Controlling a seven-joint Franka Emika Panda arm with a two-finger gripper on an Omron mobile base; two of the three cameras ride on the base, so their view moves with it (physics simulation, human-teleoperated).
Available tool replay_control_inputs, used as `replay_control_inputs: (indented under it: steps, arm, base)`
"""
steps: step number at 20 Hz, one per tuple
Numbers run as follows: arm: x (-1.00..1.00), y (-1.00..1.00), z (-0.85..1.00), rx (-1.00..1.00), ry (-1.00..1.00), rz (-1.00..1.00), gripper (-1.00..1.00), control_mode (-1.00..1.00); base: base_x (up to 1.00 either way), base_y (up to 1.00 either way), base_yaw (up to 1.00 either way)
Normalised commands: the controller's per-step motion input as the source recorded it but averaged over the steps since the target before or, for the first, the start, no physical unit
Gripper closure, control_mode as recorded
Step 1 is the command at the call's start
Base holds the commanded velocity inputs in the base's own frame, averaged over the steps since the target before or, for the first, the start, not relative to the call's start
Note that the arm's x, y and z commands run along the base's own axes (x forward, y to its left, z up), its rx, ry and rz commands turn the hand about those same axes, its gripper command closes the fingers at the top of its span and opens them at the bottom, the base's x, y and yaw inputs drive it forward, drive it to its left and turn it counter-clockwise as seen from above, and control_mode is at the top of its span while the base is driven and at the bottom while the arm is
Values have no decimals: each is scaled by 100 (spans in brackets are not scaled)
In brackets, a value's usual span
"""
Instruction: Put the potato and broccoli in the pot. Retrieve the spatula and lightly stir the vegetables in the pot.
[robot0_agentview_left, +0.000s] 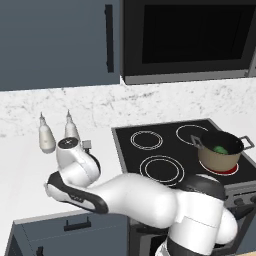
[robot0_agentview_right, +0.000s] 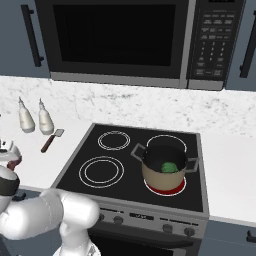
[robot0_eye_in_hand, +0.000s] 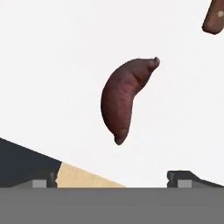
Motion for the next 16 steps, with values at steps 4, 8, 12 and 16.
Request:
replay_control_inputs:
  steps: [4, 8, 12, 16]
  arm:
    - [51, 22, -41, 0, 0, -5, -100, -100]
    - [40, 13, -28, 0, 0, -8, -100, -100]
    - [24, 2, -30, 0, 0, -9, -100, -100]
    - [13, 0, -35, 0, 0, -11, -100, -100]
  base:
    - [0, 0, 0]
    - [0, 0, 0]
    - [0, 0, 0]
    - [0, 0, 0]
